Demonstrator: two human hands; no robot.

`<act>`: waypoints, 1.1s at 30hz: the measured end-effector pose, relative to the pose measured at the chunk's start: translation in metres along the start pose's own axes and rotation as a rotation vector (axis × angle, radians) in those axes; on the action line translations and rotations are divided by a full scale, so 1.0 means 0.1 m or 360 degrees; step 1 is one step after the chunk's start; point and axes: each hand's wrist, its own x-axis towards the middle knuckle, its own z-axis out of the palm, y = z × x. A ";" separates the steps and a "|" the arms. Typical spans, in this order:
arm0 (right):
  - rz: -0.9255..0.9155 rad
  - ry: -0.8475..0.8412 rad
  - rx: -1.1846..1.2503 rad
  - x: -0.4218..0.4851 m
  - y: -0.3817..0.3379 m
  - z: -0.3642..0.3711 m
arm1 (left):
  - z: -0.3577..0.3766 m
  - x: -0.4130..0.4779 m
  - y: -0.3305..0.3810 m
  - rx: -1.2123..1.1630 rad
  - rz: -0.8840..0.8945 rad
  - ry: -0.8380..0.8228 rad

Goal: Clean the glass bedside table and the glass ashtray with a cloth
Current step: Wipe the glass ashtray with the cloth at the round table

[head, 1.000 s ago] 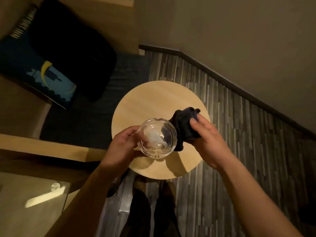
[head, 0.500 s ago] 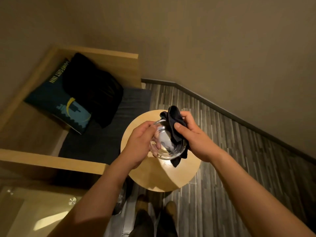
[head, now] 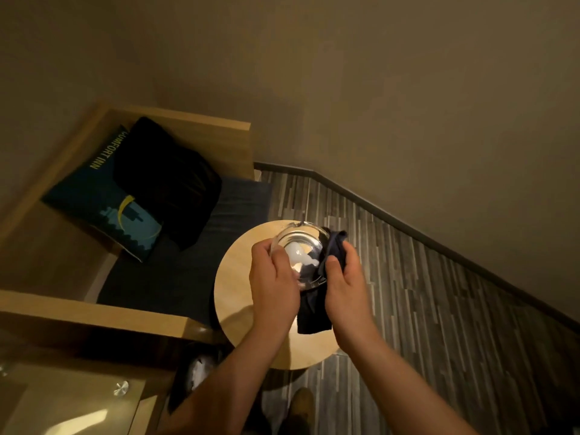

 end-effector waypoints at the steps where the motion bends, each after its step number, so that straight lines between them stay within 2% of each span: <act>1: -0.0004 -0.0014 -0.0059 0.03 -0.05 -0.04 | -0.03 0.02 0.01 -0.0037 -0.0070 -0.0066; 6: -0.0104 -0.0388 -0.0380 0.25 -0.43 -0.38 | -0.30 0.44 0.16 -0.0234 -0.0448 -0.0682; 9: -0.0095 -0.0704 -0.0381 0.37 -0.65 -0.48 | -0.34 0.59 0.29 -0.0026 -0.0408 -0.0881; 12: -0.0081 -0.0654 -0.0239 0.38 -0.66 -0.41 | -0.25 0.58 0.33 0.0108 -0.0214 -0.0733; 16: -0.0062 -0.0221 -0.0094 0.17 -0.39 -0.18 | -0.05 0.43 0.22 -0.0038 -0.0239 -0.0273; 19: -0.0008 -0.0028 0.0013 0.03 -0.25 -0.07 | 0.04 0.26 0.13 0.0039 -0.0103 -0.0060; 21: -0.0005 -0.0024 -0.0010 0.03 -0.25 -0.11 | 0.00 0.21 0.14 0.0005 -0.0114 -0.0093; 23: -0.0037 -0.0108 -0.0105 0.09 -0.33 -0.24 | -0.09 0.30 0.16 -0.0131 -0.0269 -0.0344; 26: -0.0113 -0.0427 -0.0272 0.20 -0.49 -0.47 | -0.27 0.46 0.29 -0.0204 -0.0532 -0.0775; 28: -0.0123 -0.0619 -0.0320 0.23 -0.59 -0.53 | -0.29 0.49 0.35 -0.0029 -0.0488 -0.0919; 30: -0.0125 -0.0616 -0.0312 0.23 -0.62 -0.53 | -0.25 0.45 0.38 0.0123 -0.0319 -0.0845; 33: -0.0135 -0.0381 -0.0237 0.14 -0.48 -0.40 | -0.13 0.37 0.31 0.0099 -0.0232 -0.0540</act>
